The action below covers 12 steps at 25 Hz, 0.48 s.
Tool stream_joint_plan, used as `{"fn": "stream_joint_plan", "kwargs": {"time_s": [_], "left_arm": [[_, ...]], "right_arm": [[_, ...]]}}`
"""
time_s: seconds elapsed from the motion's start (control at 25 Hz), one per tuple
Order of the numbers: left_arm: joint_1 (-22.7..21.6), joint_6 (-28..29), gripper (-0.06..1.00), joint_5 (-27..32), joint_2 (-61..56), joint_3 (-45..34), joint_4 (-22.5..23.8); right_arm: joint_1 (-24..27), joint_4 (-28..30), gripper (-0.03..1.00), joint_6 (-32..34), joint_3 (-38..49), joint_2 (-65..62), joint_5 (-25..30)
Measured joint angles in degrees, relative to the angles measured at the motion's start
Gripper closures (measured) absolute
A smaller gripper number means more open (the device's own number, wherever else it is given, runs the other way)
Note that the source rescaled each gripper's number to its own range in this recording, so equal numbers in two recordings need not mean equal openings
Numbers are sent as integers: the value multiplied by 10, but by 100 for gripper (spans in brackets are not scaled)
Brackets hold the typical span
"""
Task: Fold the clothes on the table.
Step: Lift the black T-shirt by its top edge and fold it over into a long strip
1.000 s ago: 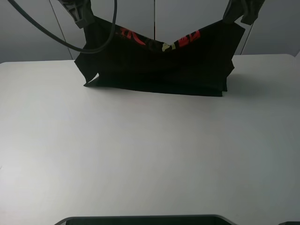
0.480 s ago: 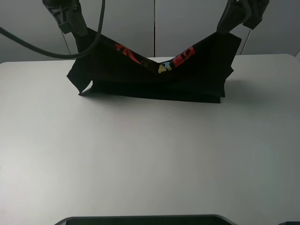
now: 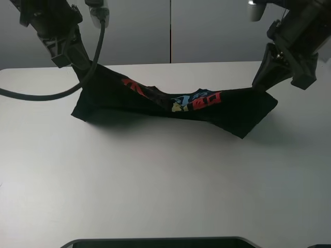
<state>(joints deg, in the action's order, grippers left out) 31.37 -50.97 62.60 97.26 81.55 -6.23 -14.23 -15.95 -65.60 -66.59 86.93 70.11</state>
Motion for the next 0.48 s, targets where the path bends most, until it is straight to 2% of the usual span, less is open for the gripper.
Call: {"fn": "stream_joint_plan", "kwargs": {"time_s": [0.12,0.28,0.48], "left_arm": [[0,3,94,-19,0,-29,-1],[0,13,94,-75,0,-63,2],[0,62,94,-149,0,-70,20]], "right_arm": [[0,-11,96,1,24,0,-6],[0,-13,96,2,31,-1,-58],[0,-23,96,20,31,-1,-103]]}}
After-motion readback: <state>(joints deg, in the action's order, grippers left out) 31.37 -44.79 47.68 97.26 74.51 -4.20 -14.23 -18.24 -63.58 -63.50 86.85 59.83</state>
